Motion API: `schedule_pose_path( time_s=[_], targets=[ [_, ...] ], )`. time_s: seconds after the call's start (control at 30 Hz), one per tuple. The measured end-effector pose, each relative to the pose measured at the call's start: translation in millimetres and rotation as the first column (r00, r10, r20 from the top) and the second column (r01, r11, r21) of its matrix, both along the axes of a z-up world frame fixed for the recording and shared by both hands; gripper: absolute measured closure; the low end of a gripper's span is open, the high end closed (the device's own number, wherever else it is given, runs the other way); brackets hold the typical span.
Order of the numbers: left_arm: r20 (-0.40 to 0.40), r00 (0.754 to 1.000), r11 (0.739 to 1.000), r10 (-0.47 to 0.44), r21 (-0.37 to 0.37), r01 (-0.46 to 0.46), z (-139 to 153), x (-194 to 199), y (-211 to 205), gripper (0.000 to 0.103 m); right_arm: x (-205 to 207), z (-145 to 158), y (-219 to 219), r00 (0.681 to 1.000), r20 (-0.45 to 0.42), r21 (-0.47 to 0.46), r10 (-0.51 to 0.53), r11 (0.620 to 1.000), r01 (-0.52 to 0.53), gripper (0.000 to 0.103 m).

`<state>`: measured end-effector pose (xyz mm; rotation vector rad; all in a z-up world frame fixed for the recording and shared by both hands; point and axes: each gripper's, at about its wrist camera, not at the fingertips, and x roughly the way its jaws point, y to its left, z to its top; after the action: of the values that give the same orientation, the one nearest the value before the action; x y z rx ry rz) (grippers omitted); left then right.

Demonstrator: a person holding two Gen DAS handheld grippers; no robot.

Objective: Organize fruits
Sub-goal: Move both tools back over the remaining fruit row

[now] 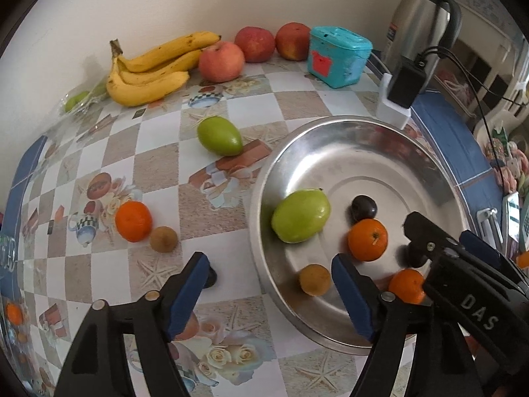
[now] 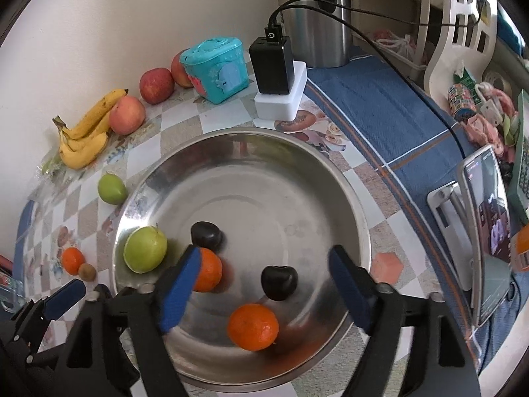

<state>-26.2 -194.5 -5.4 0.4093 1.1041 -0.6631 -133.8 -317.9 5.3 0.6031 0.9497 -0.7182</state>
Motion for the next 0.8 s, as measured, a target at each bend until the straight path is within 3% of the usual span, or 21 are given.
schedule_pose_path(
  time_s=[0.17, 0.37, 0.5, 0.63, 0.8],
  targets=[
    [-0.011, 0.999, 0.999, 0.033, -0.006, -0.033, 0, 9, 7, 0.023, 0, 1, 1, 1.0, 0.019, 0.009, -0.002, 1.0, 0.002, 0.013],
    [-0.028, 0.994, 0.994, 0.106, -0.021, -0.106, 1, 25, 21, 0.022, 0, 2, 2, 0.999, 0.049, 0.014, 0.012, 1.0, -0.012, 0.004],
    [-0.029, 0.984, 0.984, 0.177, -0.031, -0.178, 3, 39, 34, 0.016, 1, 4, 4, 0.998, 0.054, 0.007, 0.013, 1.0, -0.013, 0.004],
    [-0.033, 0.962, 0.961, 0.272, -0.043, -0.273, 5, 52, 53, 0.007, 3, 5, 6, 0.999, 0.04, -0.002, 0.022, 1.0, -0.022, 0.004],
    [-0.046, 0.926, 0.923, 0.375, -0.068, -0.378, 8, 65, 76, 0.006, 8, 5, 11, 0.999, 0.025, -0.014, 0.047, 0.999, -0.046, 0.004]
  ],
)
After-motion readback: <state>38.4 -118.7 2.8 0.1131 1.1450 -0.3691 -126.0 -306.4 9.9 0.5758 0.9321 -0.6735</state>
